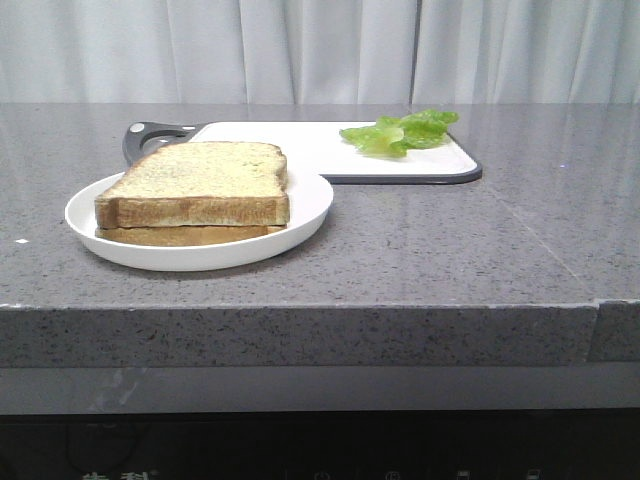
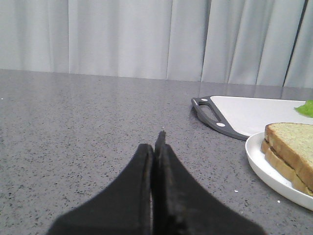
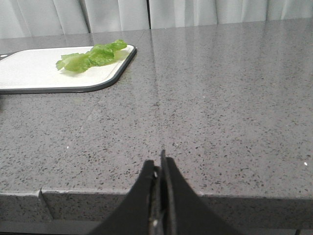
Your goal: Left arm grabs bread, right arm adds lettuce
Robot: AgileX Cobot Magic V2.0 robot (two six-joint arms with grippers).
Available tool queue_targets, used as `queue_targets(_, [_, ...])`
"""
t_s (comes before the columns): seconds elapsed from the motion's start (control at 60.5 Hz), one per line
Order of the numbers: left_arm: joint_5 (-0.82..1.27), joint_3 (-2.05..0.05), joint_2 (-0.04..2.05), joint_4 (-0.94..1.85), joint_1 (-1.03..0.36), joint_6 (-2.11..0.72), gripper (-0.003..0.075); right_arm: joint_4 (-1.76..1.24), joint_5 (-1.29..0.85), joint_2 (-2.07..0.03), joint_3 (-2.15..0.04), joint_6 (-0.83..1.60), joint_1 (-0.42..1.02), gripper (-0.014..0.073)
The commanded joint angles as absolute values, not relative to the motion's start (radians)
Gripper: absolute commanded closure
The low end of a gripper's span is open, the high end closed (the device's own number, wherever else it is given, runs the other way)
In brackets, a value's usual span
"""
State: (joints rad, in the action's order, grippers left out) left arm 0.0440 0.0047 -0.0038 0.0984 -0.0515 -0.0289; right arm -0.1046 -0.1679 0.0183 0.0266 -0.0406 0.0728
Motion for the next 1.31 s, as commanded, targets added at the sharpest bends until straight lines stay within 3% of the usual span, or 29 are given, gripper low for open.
queue_targets(0.0, [-0.042,0.011,-0.021,0.107,-0.058,-0.023,0.0741,-0.105,-0.08,0.032,0.023,-0.037,0.069,0.0661])
queue_targets(0.363, [0.0,-0.164,-0.001,0.186,-0.058,-0.023,0.0741,-0.102,-0.084,0.027,-0.131,-0.037,0.069,0.0661])
queue_targets(0.859, [0.466,-0.737,0.344,0.189,-0.058,-0.03,0.0741,-0.09,-0.461,-0.328,-0.666,-0.036,0.069,0.0661])
queue_targets(1.107, [0.508,-0.759,0.471,0.191,-0.058,-0.03,0.0741,-0.09,-0.629,-0.468,-0.706,-0.036,0.069,0.0661])
queue_targets(1.289, [0.506,-0.736,0.523,0.193,-0.058,-0.03,0.0741,-0.089,-0.627,-0.513,-0.67,-0.036,0.069,0.0661])
